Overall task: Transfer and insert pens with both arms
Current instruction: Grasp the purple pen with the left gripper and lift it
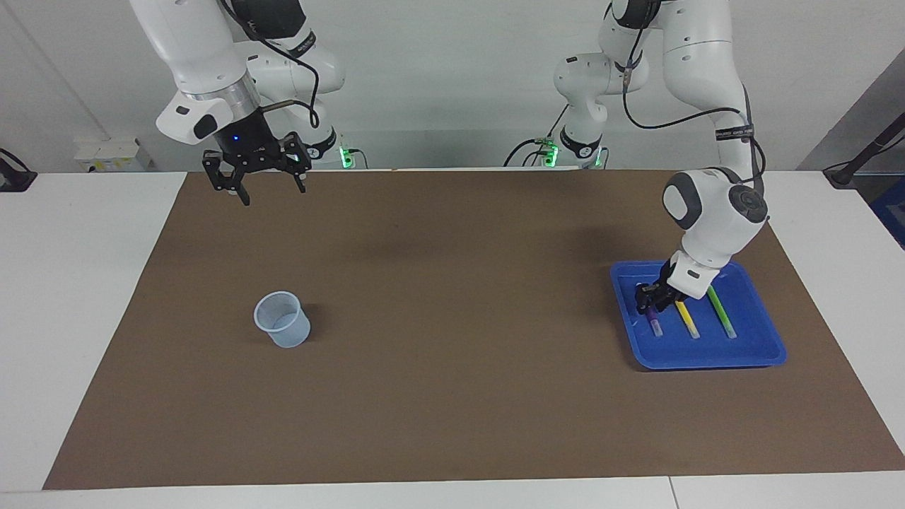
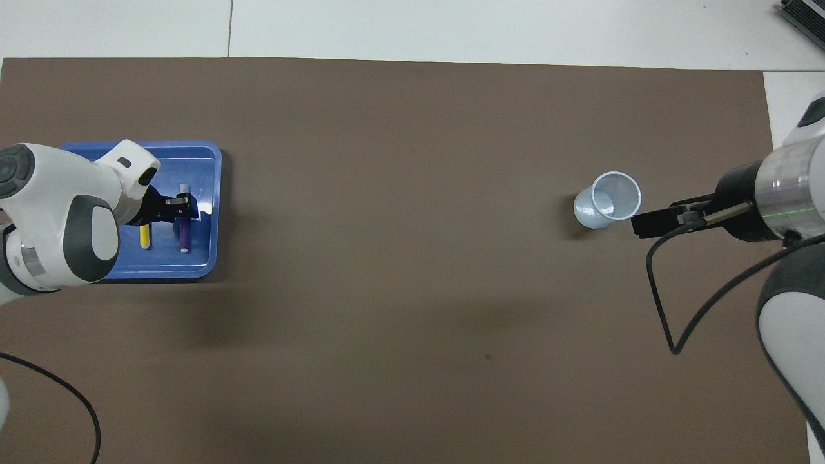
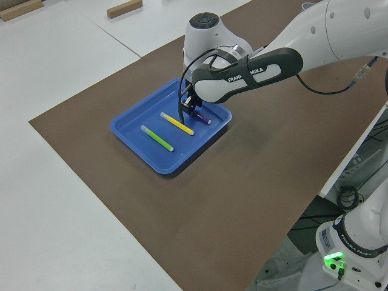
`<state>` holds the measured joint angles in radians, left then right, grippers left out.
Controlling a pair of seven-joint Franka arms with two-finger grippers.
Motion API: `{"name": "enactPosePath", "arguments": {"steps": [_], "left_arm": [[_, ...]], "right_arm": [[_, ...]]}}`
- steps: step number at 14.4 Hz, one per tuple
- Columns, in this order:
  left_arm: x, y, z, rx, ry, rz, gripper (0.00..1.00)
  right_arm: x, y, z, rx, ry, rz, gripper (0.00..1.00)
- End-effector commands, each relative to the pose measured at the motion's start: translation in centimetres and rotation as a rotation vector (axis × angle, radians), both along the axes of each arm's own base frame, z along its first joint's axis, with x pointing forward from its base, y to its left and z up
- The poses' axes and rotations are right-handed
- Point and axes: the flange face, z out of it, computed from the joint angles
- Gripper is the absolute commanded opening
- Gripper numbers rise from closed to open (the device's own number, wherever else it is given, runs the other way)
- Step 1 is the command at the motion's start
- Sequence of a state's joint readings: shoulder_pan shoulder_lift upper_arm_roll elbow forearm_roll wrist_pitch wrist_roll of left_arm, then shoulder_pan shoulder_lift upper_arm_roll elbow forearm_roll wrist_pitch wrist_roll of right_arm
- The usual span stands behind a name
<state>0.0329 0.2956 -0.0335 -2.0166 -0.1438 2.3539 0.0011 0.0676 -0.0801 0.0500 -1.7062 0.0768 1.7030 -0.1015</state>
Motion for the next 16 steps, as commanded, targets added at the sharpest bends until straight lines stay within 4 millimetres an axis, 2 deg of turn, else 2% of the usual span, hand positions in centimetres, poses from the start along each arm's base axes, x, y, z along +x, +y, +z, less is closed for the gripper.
{"name": "enactPosePath", "arguments": {"steps": [1, 5, 11, 15, 16], "left_arm": [[-0.1, 0.0, -0.3, -0.005, -0.009, 0.01, 0.47], [-0.3, 0.0, -0.5, -0.004, -0.011, 0.011, 0.46], [-0.5, -0.1, -0.9, -0.004, -0.007, 0.01, 0.43], [-0.8, -0.1, -1.5, -0.001, -0.013, 0.013, 0.42], [-0.9, -0.1, -1.5, -0.001, -0.01, 0.013, 0.36]], "right_arm": [[-0.7, -0.5, 0.1, 0.026, 0.009, 0.001, 1.0], [-0.4, -1.7, 0.1, 0.024, 0.005, 0.011, 1.0], [-0.5, -1.7, 0.1, 0.024, 0.004, 0.014, 1.0], [-0.6, -0.6, 0.2, 0.035, 0.005, 0.02, 1.0], [-0.5, -0.8, 0.1, 0.037, 0.001, 0.014, 1.0]]}}
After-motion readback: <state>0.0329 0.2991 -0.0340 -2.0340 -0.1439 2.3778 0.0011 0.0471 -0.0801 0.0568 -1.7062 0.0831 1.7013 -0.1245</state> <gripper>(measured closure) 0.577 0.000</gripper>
